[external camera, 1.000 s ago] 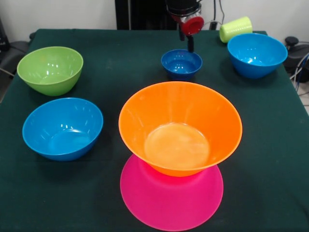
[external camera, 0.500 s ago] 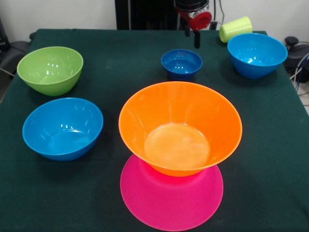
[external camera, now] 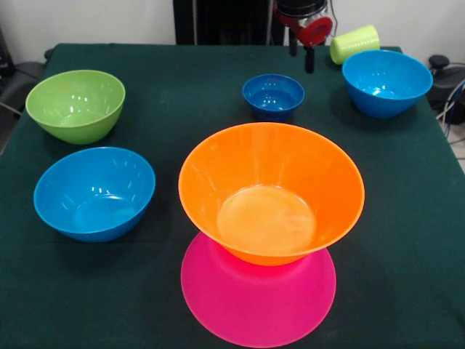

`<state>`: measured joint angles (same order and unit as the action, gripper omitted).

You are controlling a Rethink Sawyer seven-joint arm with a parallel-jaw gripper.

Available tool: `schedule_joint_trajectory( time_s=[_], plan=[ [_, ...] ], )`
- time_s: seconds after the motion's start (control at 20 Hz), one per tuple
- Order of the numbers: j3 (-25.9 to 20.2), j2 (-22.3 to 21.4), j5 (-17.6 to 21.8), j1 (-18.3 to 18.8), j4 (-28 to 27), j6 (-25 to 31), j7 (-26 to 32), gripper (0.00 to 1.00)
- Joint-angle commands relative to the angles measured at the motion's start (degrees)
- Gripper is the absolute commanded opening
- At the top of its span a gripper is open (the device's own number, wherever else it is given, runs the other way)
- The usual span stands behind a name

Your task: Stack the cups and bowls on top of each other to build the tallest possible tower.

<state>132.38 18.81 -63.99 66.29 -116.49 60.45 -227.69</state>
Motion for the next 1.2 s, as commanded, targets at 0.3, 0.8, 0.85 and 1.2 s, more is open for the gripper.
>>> schedule_joint_trajectory(
  time_s=[0.3,0.8,0.85,1.2],
  plan=[
    [5.76,-0.40,5.45,-2.70,5.07,-2.61,10.06,1.00],
    [3.96,-1.64,5.81,-3.71,7.12,-5.25,45.85,1.00],
    [4.08,-1.23,5.29,-3.56,7.28,-5.24,46.11,1.00],
    [3.40,-0.07,3.52,-2.16,8.01,-5.23,49.02,1.00]
  ],
)
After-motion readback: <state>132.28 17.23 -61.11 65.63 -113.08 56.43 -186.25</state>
